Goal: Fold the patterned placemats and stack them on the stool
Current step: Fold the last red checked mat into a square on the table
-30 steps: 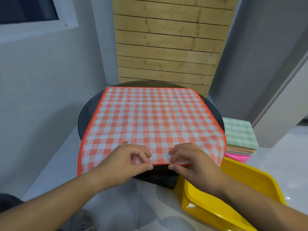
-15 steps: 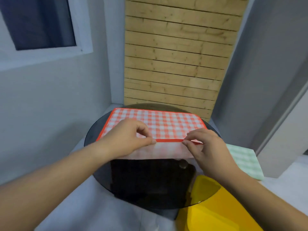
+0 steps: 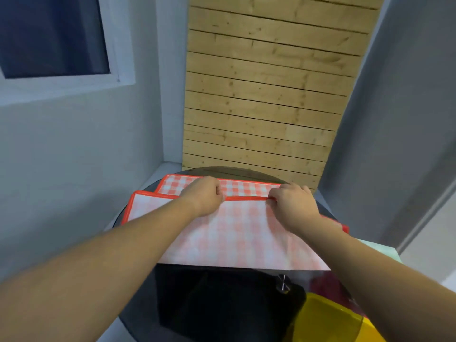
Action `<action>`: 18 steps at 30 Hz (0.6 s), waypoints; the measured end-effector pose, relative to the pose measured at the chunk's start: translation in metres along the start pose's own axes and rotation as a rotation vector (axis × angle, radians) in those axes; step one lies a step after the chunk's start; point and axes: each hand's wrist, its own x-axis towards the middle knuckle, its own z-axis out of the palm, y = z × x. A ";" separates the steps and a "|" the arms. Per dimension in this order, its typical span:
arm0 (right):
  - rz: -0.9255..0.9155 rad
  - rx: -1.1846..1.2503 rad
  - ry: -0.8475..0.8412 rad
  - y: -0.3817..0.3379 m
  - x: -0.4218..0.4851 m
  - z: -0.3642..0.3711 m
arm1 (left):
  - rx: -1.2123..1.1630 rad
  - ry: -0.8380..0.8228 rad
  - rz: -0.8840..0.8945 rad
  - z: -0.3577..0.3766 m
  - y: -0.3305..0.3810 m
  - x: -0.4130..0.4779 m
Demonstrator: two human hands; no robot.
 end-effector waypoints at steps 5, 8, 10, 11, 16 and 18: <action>0.075 0.043 -0.164 0.001 0.007 0.038 | -0.023 0.005 -0.021 0.043 -0.020 0.007; 0.157 0.194 -0.185 0.005 0.003 0.055 | -0.025 0.052 0.011 0.055 -0.026 0.010; 0.177 0.247 -0.160 0.010 0.002 0.063 | -0.017 0.078 0.034 0.059 -0.028 0.013; 0.183 0.268 -0.150 0.013 0.002 0.065 | -0.012 0.088 0.039 0.061 -0.028 0.014; 0.199 0.373 -0.137 0.020 0.007 0.077 | -0.042 0.111 0.025 0.068 -0.032 0.018; 0.199 0.408 -0.142 0.024 0.009 0.081 | -0.054 0.130 0.025 0.071 -0.034 0.017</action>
